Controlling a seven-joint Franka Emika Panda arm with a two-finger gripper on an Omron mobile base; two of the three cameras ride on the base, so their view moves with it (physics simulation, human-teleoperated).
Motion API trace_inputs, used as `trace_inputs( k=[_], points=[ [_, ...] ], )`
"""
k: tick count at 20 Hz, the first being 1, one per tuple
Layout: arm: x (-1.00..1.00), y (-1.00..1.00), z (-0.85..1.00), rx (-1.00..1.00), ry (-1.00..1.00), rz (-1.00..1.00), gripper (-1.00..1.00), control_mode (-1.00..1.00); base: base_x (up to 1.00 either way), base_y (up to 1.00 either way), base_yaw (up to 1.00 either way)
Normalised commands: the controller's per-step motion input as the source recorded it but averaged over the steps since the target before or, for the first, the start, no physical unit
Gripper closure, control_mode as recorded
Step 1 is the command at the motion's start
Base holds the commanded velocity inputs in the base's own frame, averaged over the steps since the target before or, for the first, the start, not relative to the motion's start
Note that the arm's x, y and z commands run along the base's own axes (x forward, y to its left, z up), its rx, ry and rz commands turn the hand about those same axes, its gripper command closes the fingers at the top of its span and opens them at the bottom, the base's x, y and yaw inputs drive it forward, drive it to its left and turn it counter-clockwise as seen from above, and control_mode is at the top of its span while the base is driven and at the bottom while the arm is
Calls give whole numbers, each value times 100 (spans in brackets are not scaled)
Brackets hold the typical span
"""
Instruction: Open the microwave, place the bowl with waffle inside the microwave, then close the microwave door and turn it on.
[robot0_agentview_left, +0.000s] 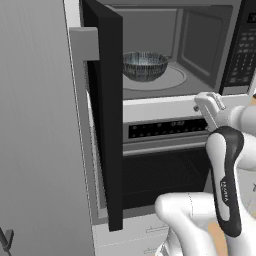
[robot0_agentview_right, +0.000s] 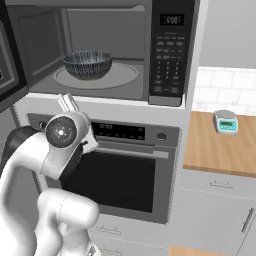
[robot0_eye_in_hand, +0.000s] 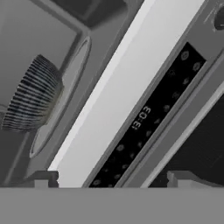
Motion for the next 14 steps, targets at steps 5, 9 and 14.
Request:
trace_inputs(
  k=[5, 9, 14],
  points=[
    [-48, 0, -69, -41, -12, -3, -100, -100, 0, 0, 0],
    [-1, 0, -57, -32, -31, -13, -100, -100, 0, 0, 0],
    [6, 0, -70, -25, -48, -16, -100, -100, 0, 0, 0]
  ],
)
